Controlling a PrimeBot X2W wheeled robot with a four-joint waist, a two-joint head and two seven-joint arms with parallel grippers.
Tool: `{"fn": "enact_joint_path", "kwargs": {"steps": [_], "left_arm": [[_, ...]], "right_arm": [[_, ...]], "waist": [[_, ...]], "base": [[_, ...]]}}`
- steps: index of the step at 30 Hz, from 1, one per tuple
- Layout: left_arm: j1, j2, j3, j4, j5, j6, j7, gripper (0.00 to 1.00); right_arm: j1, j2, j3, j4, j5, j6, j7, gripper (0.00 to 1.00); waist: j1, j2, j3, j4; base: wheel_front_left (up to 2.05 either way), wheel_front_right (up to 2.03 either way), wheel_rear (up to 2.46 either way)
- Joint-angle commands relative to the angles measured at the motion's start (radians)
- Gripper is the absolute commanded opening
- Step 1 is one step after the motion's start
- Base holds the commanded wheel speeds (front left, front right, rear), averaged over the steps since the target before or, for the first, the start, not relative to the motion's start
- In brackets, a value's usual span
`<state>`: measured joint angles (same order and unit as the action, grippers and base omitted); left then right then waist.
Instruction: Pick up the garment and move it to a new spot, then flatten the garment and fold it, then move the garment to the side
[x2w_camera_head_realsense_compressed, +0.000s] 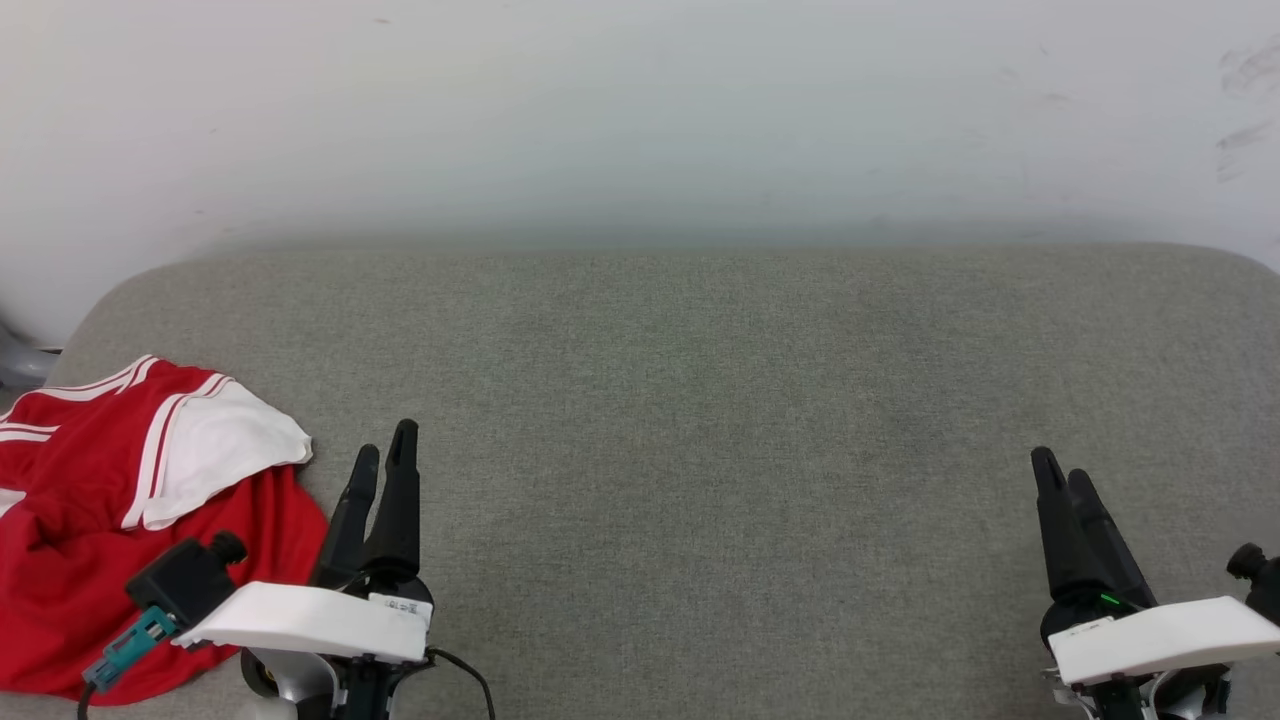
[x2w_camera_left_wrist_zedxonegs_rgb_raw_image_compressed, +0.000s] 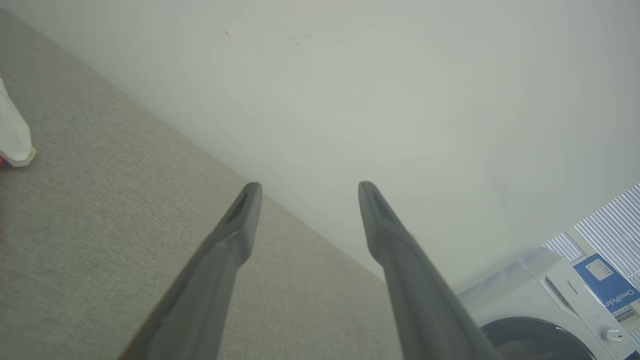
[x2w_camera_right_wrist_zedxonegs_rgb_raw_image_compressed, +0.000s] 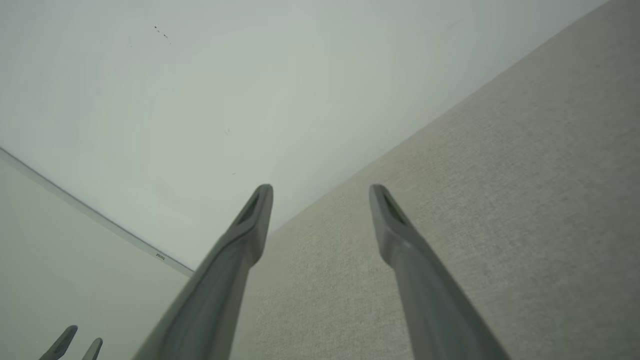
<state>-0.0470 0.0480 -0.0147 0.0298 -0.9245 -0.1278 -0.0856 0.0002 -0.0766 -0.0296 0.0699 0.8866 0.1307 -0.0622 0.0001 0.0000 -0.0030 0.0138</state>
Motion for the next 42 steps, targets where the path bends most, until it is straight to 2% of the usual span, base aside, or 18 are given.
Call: {"fn": "enact_joint_path", "kwargs": {"steps": [1, 8, 20, 33, 42], "left_arm": [[-0.005, 0.007, -0.004, -0.015, 0.050, -0.003, -0.011, 1.00], [0.000, 0.018, -0.005, 0.002, 0.232, -0.002, -0.032, 1.00], [0.008, 0.035, -0.016, 0.046, 0.453, 0.042, -0.065, 1.00], [0.008, 0.064, -0.052, 0.050, 0.593, 0.080, -0.098, 1.00], [0.014, 0.066, -0.061, 0.071, 0.645, 0.079, -0.118, 1.00]], "right_arm": [[-0.009, -0.006, 0.001, -0.022, -0.054, 0.000, 0.001, 1.00], [0.000, -0.003, 0.004, -0.036, -0.243, 0.000, 0.020, 1.00], [0.009, 0.013, -0.020, -0.055, -0.471, 0.000, 0.020, 1.00], [0.018, 0.022, -0.032, -0.071, -0.629, 0.000, 0.008, 1.00], [0.028, 0.025, -0.032, -0.082, -0.706, 0.000, 0.004, 1.00]], "waist": [[-0.0001, 0.0000, 0.000, 0.000], [-0.0001, 0.0000, 0.001, 0.001], [-0.0001, 0.0000, 0.002, 0.003], [-0.0001, 0.0000, 0.003, 0.004], [-0.0001, 0.0000, 0.002, 0.004]], "base": [[0.00, 0.00, 0.00], [0.00, 0.00, 0.00], [0.00, 0.00, 0.00], [0.00, 0.00, 0.00], [0.00, 0.00, 0.00]]}}
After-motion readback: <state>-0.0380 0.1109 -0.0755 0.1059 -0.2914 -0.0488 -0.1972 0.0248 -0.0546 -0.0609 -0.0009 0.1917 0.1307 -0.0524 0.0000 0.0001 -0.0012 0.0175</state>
